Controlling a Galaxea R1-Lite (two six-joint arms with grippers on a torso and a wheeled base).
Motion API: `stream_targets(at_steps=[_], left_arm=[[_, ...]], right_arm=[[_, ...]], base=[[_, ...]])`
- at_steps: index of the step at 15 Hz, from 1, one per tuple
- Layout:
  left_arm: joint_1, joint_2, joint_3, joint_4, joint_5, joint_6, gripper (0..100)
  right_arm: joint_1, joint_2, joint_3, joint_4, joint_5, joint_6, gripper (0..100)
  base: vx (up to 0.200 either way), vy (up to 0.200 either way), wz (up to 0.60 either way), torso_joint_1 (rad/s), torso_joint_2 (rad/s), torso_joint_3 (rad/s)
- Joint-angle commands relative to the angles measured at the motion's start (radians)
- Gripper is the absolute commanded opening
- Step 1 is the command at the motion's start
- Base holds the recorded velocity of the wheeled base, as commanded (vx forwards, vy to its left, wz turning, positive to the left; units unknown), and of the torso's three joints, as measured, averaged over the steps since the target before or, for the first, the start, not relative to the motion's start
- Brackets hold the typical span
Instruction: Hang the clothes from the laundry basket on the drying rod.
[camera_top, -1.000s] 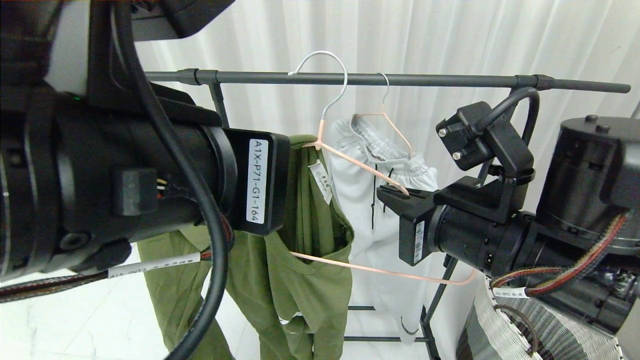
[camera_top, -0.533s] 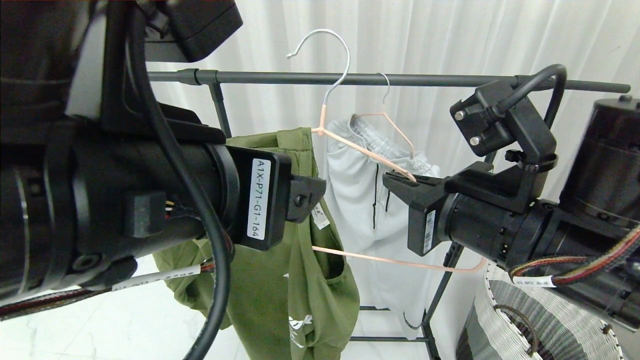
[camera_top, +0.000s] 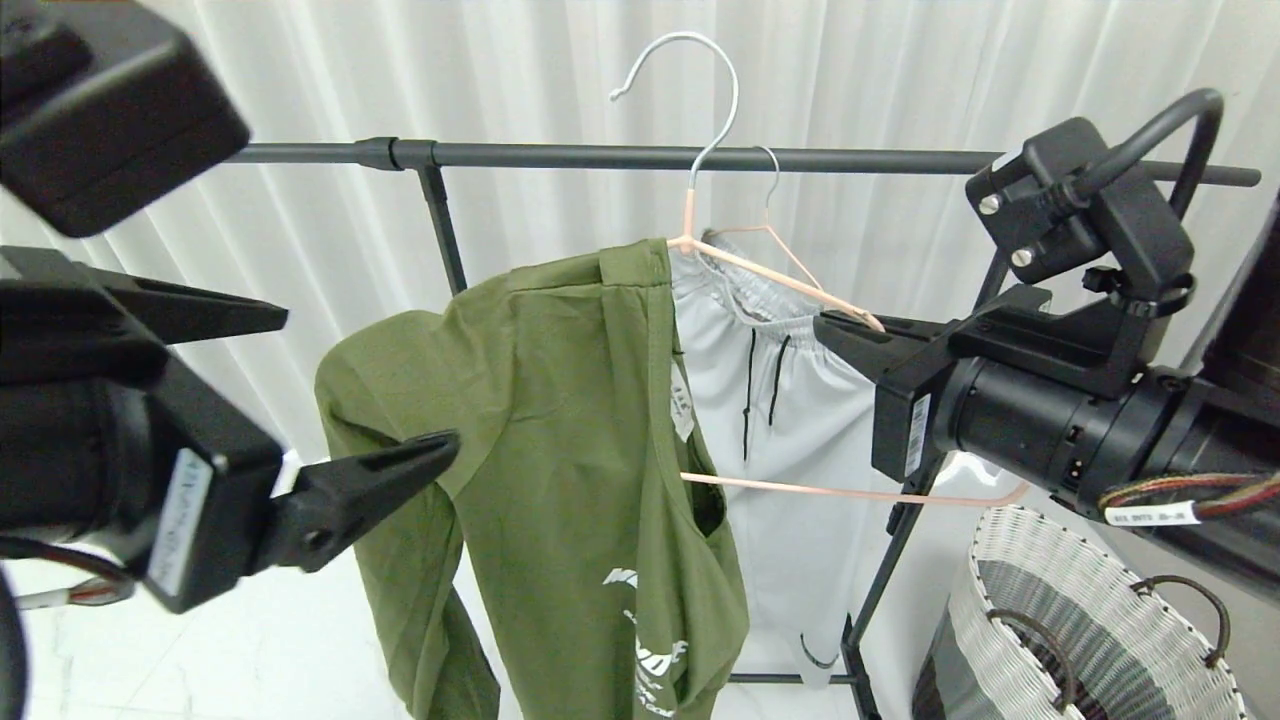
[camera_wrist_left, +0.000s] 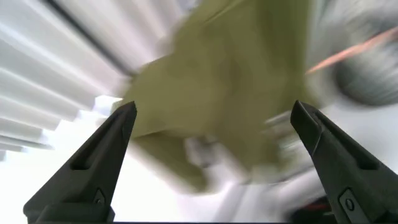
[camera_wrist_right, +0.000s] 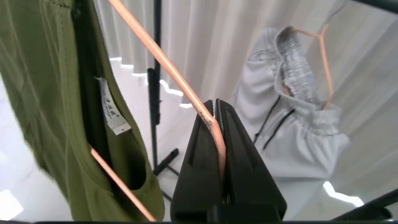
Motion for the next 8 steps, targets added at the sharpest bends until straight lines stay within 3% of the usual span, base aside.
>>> stream_targets(at_steps=[1,4,6,8], left_arm=[[0.097,-0.114,0.06,-0.013,-0.096,0.049,100],[0.114,-0.09,0.074,-0.081,-0.159,0.061,100],[0.114,-0.09,0.101,-0.099,-0.198,0.122,100],[0.115,-0.087,0.152,-0.17,-0.304,0.165,100]], right_arm=[[0.002,-0.019,0.012,-0.001,0.001,-0.015,0],[0.011,-0.036,0.024,-0.001,0.003,-0.054,0],[0.019,-0.046,0.025,-0.001,0.003,-0.058,0],[0.032,-0.059,0.025,0.001,0.003,-0.077,0]], base=[[0.0,0.0,0.0,0.0,0.0,0.0],[0.0,0.0,0.0,0.0,0.0,0.0],[0.0,0.0,0.0,0.0,0.0,0.0],[0.0,0.0,0.0,0.0,0.0,0.0]])
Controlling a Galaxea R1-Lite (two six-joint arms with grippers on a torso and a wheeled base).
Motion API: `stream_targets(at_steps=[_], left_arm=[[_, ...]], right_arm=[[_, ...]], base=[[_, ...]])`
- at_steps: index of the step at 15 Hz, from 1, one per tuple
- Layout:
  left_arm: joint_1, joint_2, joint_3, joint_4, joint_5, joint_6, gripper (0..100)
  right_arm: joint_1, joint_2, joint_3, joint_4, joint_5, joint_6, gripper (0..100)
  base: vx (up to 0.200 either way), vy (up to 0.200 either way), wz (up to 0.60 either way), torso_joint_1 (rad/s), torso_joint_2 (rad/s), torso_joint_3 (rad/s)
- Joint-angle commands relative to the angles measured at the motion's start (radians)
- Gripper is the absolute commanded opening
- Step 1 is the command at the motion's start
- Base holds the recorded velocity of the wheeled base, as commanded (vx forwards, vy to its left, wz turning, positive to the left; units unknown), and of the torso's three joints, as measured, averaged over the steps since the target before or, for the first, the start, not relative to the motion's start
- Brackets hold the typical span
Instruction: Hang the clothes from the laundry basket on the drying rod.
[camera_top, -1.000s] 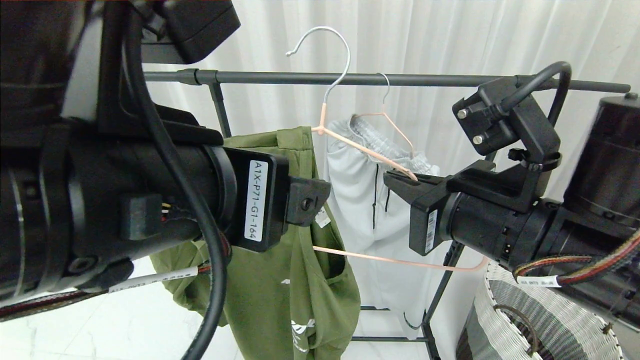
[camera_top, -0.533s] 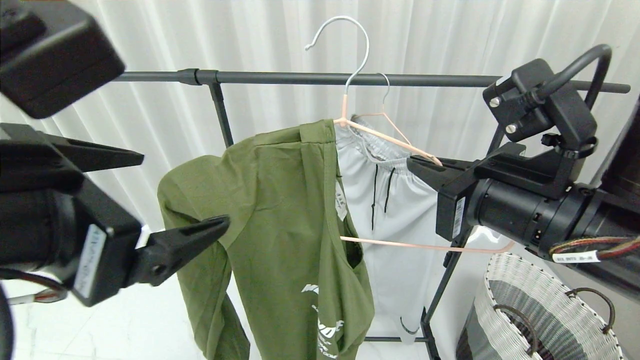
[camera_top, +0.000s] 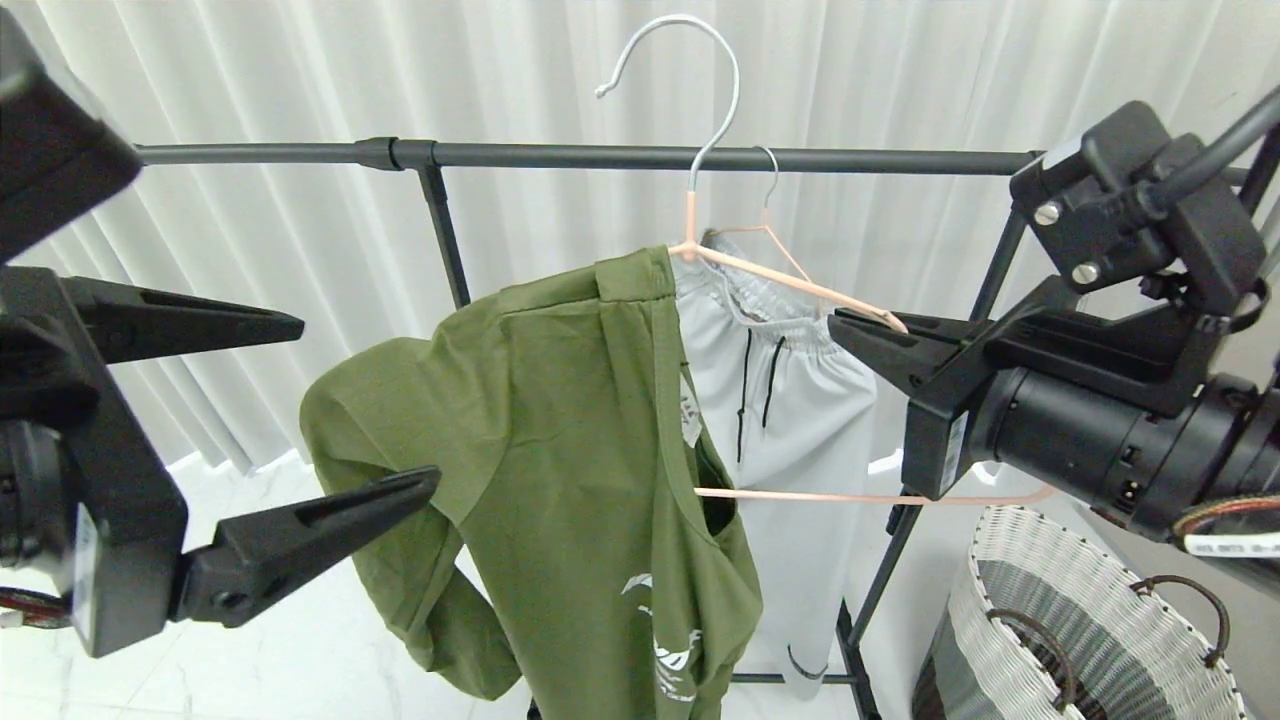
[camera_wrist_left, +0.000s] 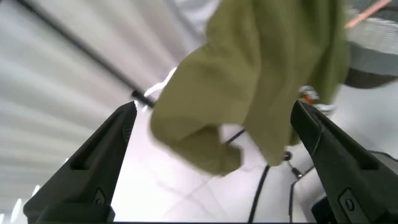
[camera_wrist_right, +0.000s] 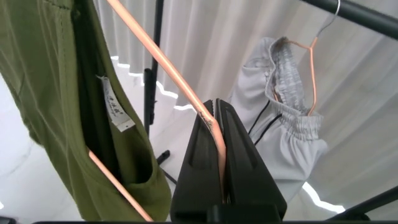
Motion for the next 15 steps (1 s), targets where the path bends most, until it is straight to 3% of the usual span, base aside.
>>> stream_targets(at_steps=[1,4,7,9,15], left_arm=[[0.017,0.004,0.049,-0.057,-0.056,0.032,100],[0.146,0.004,0.095,-0.149,-0.212,0.19,100],[0.238,0.008,0.184,-0.293,-0.36,0.265,100],[0.247,0.013,0.221,-0.351,-0.393,0.268,100],[0.247,0.056,0.213,-0.423,-0.393,0.285,100]], right_arm=[[0.008,-0.015,0.008,0.001,0.002,-0.014,0],[0.054,-0.032,0.018,0.002,0.008,-0.031,0],[0.071,-0.032,0.022,0.002,0.006,-0.034,0],[0.076,-0.032,0.022,0.002,0.006,-0.037,0],[0.09,-0.029,0.021,0.001,0.008,-0.049,0]], base=[[0.0,0.0,0.0,0.0,0.0,0.0],[0.0,0.0,0.0,0.0,0.0,0.0],[0.0,0.0,0.0,0.0,0.0,0.0],[0.0,0.0,0.0,0.0,0.0,0.0],[0.0,0.0,0.0,0.0,0.0,0.0]])
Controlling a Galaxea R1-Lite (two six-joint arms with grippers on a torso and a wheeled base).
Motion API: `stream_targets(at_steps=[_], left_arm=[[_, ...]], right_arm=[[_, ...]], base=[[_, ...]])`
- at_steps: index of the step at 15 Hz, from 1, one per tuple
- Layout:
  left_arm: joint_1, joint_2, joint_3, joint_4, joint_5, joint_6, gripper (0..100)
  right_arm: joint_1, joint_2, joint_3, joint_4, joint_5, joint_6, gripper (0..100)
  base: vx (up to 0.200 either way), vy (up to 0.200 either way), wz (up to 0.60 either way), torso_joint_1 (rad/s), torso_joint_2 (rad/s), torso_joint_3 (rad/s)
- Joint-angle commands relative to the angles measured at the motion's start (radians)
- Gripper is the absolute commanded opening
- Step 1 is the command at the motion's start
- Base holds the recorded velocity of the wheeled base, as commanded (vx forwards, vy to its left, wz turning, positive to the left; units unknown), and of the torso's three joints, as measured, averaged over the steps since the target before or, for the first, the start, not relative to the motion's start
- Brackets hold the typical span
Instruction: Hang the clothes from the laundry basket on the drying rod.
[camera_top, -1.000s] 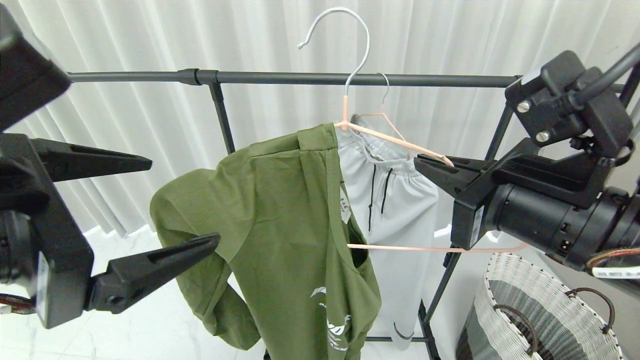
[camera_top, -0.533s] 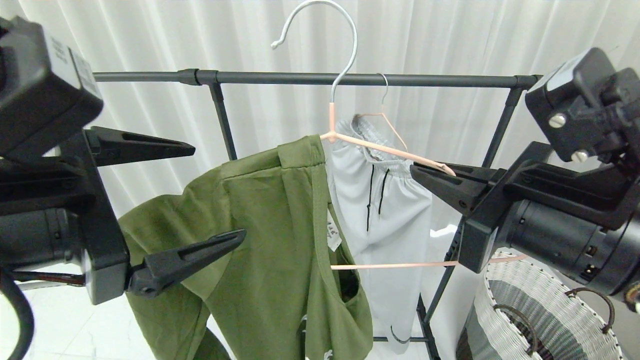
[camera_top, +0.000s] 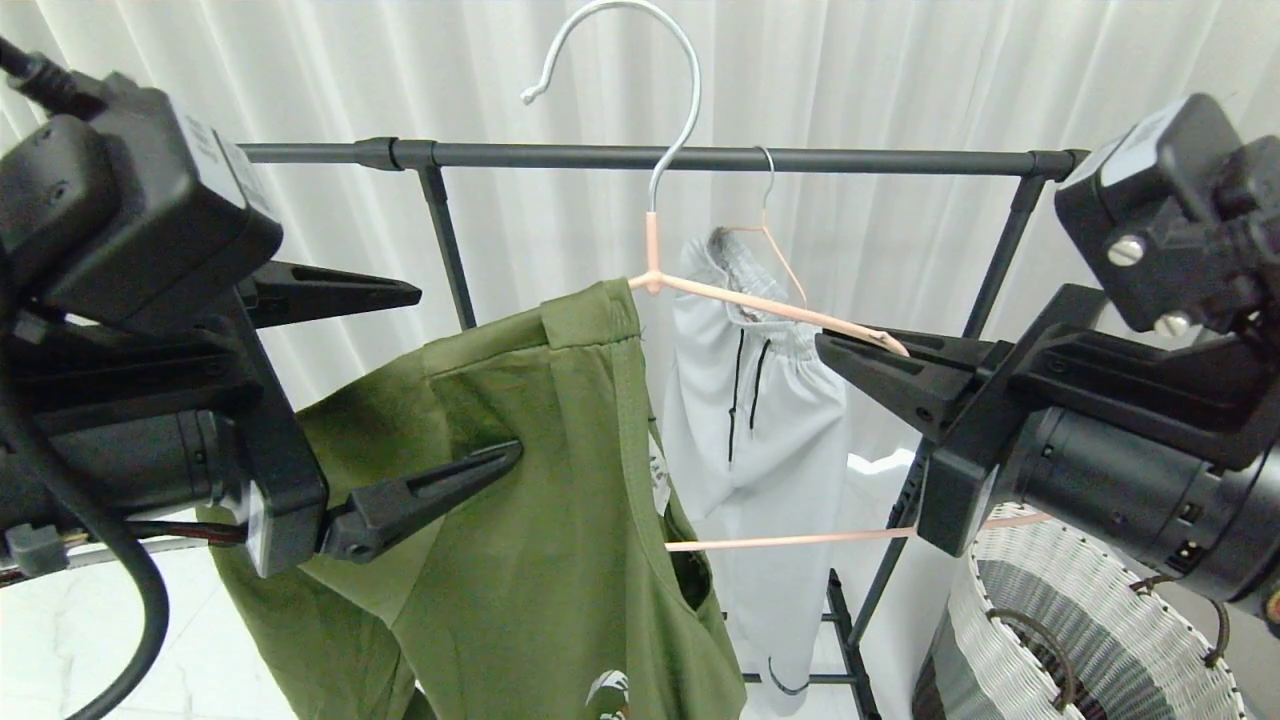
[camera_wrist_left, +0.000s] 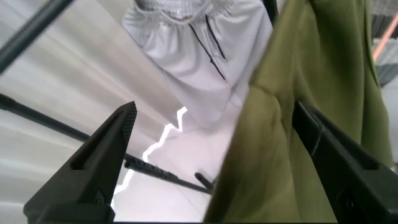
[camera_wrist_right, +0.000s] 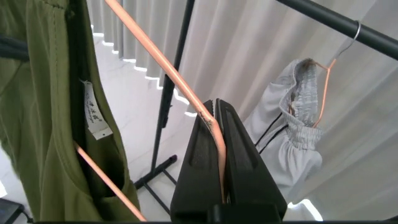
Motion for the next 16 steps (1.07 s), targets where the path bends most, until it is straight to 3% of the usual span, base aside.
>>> stream_targets(at_steps=[1,4,5,14,15,16], left_arm=[[0.001,0.023,0.0,-0.003,0.002,0.011,100],[0.001,0.028,0.0,-0.003,0.0,0.013,100],[0.001,0.028,0.0,-0.003,0.0,0.013,0],[0.001,0.028,0.0,-0.005,0.002,0.013,0],[0.002,0.028,0.0,-0.005,0.003,0.013,0],[0.002,0.028,0.0,-0.005,0.005,0.013,0]], right_arm=[[0.01,0.002,0.0,0.0,-0.001,-0.001,0],[0.03,-0.001,-0.001,0.0,-0.002,-0.001,0],[0.035,-0.001,-0.001,0.0,-0.004,-0.002,0],[0.064,-0.005,-0.001,0.0,-0.007,-0.013,0],[0.069,-0.007,-0.001,0.001,-0.008,-0.013,100],[0.069,-0.007,0.0,0.005,-0.01,-0.015,100]], base=[[0.0,0.0,0.0,0.0,0.0,0.0],[0.0,0.0,0.0,0.0,0.0,0.0],[0.0,0.0,0.0,0.0,0.0,0.0],[0.0,0.0,0.0,0.0,0.0,0.0],[0.0,0.0,0.0,0.0,0.0,0.0],[0.0,0.0,0.0,0.0,0.0,0.0]])
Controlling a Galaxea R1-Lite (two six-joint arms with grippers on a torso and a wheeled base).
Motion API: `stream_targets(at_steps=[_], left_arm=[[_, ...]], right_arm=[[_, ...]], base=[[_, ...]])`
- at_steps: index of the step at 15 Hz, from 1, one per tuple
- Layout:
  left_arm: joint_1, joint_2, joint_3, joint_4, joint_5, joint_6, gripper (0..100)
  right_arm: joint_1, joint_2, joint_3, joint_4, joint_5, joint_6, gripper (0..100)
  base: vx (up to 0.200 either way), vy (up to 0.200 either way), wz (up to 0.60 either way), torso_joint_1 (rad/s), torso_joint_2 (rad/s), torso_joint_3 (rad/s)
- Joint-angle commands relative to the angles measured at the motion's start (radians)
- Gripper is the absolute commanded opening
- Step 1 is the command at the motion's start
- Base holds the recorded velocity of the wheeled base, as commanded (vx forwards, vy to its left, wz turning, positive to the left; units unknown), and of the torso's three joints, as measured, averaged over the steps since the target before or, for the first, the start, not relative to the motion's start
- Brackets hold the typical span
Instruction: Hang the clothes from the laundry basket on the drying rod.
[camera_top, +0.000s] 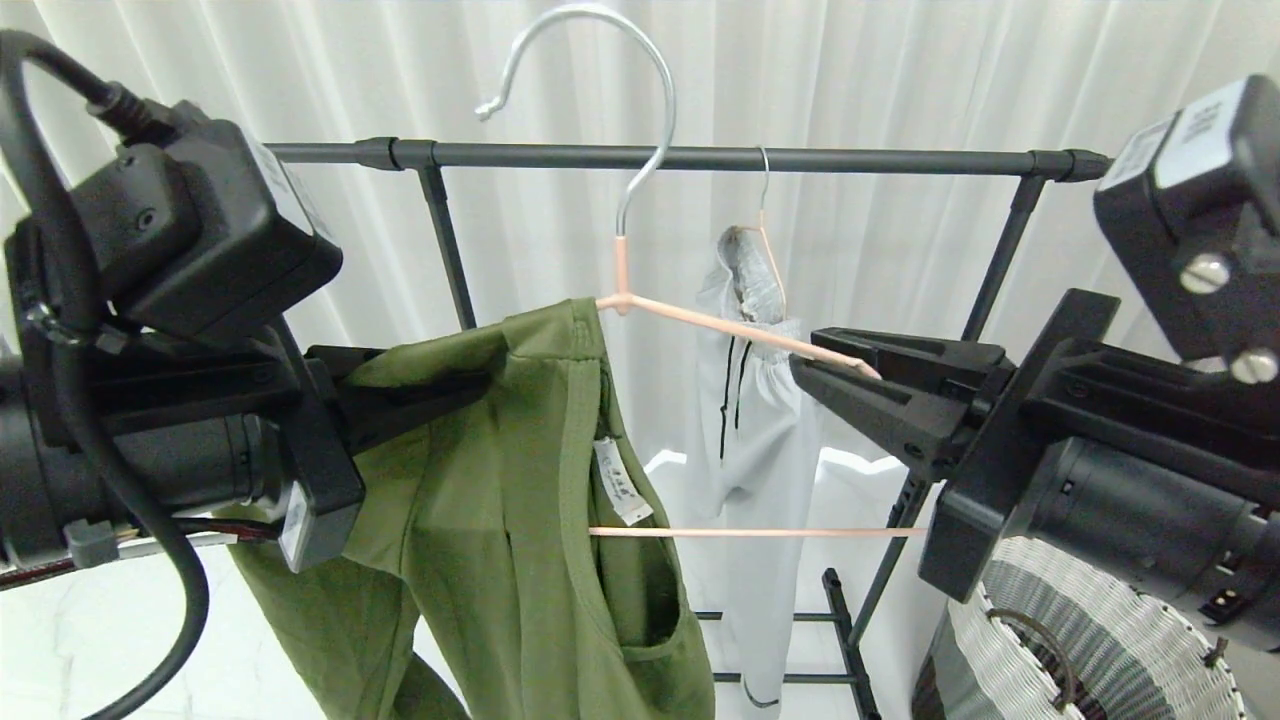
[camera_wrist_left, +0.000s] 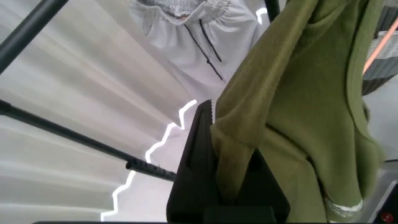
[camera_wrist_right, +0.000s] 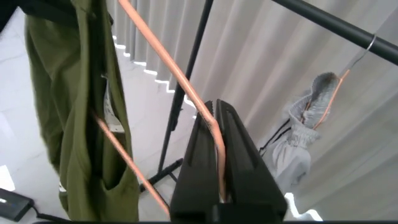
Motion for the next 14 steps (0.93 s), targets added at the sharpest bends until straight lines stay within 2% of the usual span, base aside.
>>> stream_targets(at_steps=[1,3,5,8,11,14], left_arm=[[0.003,0.001,0.004,-0.017,0.004,0.001,0],[0.003,0.007,0.039,-0.102,0.039,0.02,0],[0.012,0.014,0.087,-0.198,0.08,0.076,0],[0.067,0.037,0.133,-0.317,0.108,0.101,0],[0.067,0.072,0.128,-0.396,0.241,0.053,0],[0.058,0.076,0.124,-0.399,0.313,-0.008,0]], right_arm=[[0.0,-0.001,0.002,0.009,-0.003,-0.006,100],[-0.02,-0.008,0.001,0.009,-0.004,-0.011,100],[-0.049,-0.024,0.004,0.017,-0.003,-0.012,100],[-0.058,-0.047,0.006,0.06,-0.003,-0.011,100],[-0.046,-0.036,0.018,0.071,0.003,-0.011,100],[-0.032,-0.001,0.019,0.071,0.005,0.001,100]], base=[[0.0,0.0,0.0,0.0,0.0,0.0],[0.0,0.0,0.0,0.0,0.0,0.0],[0.0,0.0,0.0,0.0,0.0,0.0],[0.0,0.0,0.0,0.0,0.0,0.0],[0.0,0.0,0.0,0.0,0.0,0.0],[0.0,0.0,0.0,0.0,0.0,0.0]])
